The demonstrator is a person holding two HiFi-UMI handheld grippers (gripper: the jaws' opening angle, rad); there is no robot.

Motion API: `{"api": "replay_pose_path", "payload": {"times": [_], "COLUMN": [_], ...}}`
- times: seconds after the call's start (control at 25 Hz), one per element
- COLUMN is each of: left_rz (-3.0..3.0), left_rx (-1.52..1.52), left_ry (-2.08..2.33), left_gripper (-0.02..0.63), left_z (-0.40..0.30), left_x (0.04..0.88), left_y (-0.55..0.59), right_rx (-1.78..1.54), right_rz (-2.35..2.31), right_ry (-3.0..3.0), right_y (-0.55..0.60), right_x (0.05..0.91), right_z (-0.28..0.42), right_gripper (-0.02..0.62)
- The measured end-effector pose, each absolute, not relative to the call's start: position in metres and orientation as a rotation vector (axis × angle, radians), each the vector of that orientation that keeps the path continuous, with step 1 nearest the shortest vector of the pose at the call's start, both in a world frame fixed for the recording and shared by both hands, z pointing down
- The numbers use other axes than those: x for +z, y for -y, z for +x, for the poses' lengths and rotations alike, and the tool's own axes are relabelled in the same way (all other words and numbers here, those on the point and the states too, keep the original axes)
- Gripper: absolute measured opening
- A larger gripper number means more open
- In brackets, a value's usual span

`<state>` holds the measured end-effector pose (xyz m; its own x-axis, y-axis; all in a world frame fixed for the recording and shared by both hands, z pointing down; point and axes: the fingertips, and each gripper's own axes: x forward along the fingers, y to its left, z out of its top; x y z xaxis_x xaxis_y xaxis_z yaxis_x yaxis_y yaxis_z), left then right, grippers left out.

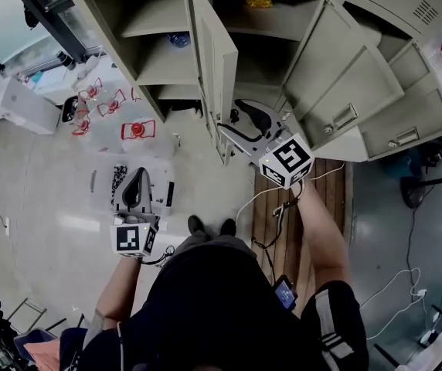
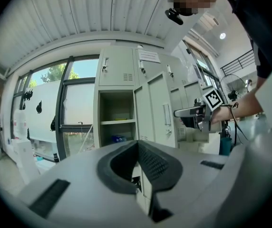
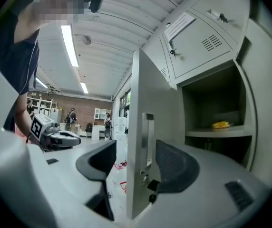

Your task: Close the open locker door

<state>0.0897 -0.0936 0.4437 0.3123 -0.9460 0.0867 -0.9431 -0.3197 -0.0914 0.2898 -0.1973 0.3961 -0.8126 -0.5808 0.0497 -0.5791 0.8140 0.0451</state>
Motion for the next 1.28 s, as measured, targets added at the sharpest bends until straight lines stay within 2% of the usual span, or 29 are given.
{"api": "replay_pose_path", "payload": {"times": [0.32,0.72,1.28], "left_rz": [-2.511,-2.457,-2.442], "left_rx": [-0.285,-0.204,-0.209], "left_ry": [-1.88,-1.892,-1.908], "left_gripper": [0.003,0.003,0.003], "left_z": [0.086,0.085,0.082], "left_x": [0.444,0.441,0.442], "left_y": [0.102,0.112,0.117], "right_rx": [0.031,0.043,0.068], "right_rz": [0.752,0.585,0.397], "right_ry": [2.968,2.971,3.0], "right_y": [0.208,0.209,0.202], "right_x": [0.4,0.409,0.402], "right_z": [0.289,0.278,0.27], "right_gripper": [0.238,0.172,0.143]}}
